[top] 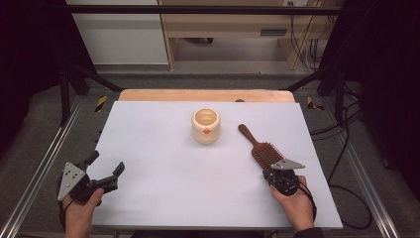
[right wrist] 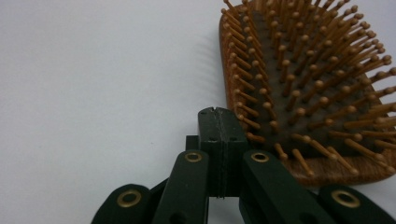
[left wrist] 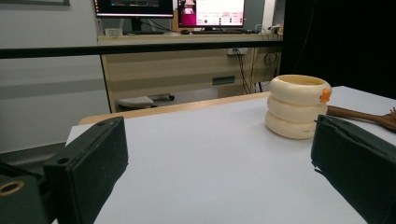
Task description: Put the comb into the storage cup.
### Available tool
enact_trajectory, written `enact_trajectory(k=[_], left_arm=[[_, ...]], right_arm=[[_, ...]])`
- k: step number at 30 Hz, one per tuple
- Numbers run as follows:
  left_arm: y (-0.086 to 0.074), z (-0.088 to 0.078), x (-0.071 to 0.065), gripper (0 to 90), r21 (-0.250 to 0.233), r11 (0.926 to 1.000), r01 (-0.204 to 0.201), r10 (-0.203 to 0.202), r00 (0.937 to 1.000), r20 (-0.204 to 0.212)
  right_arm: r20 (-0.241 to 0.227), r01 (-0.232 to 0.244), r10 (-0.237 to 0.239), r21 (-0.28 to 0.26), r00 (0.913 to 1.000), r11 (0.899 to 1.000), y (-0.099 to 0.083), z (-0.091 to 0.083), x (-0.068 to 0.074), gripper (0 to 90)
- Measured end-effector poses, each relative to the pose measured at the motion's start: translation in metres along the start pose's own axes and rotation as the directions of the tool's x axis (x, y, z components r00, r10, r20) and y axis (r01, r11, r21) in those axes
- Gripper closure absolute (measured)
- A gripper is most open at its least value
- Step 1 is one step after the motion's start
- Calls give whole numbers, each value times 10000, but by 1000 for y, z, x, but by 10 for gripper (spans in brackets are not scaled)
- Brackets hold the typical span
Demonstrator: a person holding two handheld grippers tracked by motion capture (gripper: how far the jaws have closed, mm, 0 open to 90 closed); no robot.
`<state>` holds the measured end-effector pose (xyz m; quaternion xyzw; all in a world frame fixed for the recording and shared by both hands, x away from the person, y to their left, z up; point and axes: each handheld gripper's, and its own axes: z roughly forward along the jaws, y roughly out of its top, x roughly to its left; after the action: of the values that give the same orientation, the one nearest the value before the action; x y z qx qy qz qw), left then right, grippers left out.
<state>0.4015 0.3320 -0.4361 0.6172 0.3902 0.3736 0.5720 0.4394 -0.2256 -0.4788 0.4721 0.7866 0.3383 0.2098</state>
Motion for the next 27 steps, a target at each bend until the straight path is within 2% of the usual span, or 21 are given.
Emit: enact_trajectory(k=[11,27], left_arm=[[0,-1,1,40,14,10000,-9,10,10000,-54],[-1,-2,2,41,13,10000,37,-37,9999,-133]], right_arm=[[400,-580,578,42,9975,9983,-3,-4,-13,900],[833,-988,985,-7,9916,9951,4,2,-31,900]])
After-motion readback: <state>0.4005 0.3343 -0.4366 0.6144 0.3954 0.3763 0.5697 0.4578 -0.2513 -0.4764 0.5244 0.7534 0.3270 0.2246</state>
